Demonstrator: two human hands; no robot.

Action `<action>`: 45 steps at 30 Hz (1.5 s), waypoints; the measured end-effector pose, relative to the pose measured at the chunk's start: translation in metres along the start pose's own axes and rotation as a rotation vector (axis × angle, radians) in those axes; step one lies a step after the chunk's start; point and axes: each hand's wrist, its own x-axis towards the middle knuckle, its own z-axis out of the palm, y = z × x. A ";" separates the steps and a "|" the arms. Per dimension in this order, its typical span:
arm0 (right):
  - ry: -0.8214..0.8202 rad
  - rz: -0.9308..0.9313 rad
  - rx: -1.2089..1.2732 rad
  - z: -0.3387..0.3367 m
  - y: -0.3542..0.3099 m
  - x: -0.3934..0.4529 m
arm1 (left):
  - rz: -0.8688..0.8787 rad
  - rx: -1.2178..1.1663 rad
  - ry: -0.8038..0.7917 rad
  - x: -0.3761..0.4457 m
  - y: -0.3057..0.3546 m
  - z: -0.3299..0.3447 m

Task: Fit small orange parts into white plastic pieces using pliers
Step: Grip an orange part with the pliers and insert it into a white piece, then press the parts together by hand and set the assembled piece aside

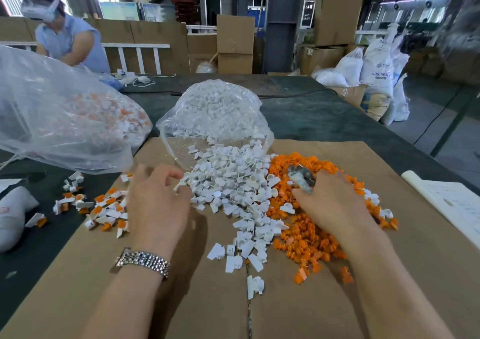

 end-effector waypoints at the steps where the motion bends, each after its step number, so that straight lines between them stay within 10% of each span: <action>1: 0.026 0.014 -0.051 0.004 0.001 0.000 | 0.053 -0.028 -0.077 -0.003 0.002 0.002; 9: 0.082 -0.016 -0.108 0.024 -0.002 0.001 | 0.242 -0.132 -0.733 -0.022 0.017 0.020; 22: 0.176 -0.198 0.146 0.022 0.005 0.000 | 0.115 -0.151 -0.566 -0.020 0.018 0.023; 36: 0.129 -0.488 -0.171 0.029 -0.004 -0.011 | -0.395 -0.835 -0.630 -0.015 0.020 0.014; 45: 0.136 -0.426 0.267 0.024 -0.007 -0.007 | -0.494 -1.041 -0.748 -0.013 0.022 0.014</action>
